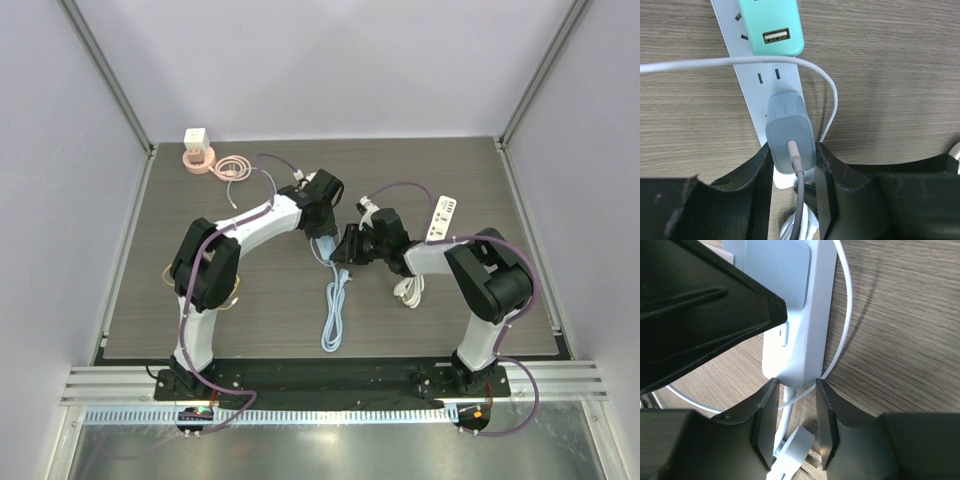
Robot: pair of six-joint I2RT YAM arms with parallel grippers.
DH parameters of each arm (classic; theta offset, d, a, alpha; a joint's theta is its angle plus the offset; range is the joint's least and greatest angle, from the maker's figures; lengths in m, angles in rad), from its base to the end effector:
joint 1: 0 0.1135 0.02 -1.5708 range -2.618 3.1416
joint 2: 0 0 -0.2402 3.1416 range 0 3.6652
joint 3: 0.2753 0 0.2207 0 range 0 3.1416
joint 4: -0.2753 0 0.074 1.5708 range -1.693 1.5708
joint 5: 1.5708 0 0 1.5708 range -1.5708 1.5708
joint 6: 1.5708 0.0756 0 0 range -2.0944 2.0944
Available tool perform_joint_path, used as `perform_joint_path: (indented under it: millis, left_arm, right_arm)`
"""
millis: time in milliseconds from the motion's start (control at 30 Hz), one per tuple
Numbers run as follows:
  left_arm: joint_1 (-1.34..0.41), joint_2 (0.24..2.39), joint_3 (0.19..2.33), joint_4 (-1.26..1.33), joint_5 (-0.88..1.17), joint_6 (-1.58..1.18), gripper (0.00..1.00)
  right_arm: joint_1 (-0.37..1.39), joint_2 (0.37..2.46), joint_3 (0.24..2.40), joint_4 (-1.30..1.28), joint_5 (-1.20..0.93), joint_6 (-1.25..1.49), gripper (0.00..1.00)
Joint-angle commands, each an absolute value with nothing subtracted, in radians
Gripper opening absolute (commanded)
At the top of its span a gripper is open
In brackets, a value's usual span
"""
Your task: Pull the plug off the socket
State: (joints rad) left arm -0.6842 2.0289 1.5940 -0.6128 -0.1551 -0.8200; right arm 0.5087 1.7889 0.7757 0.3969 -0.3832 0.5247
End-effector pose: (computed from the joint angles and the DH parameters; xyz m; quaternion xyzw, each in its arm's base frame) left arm 0.3316 -0.2554 0.1651 -0.0853 0.9595 -0.1215 0.2394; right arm 0.2944 0.1965 0.1162 -0.0805 0.8727 0.3698 0.3085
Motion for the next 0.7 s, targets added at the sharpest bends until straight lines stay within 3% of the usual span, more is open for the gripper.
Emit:
perform_joint_path:
  millis: [0,667]
  left_arm:
    - [-0.693,1.951,1.572,-0.618,-0.092,-0.776,0.00]
    - [-0.732,1.936,1.526,-0.584,-0.060,-0.795,0.00]
  right_arm:
    - [0.508,1.750,0.782,0.449,-0.313,0.494,0.41]
    - [0.483,1.707,0.722,0.538,-0.357,0.492,0.44]
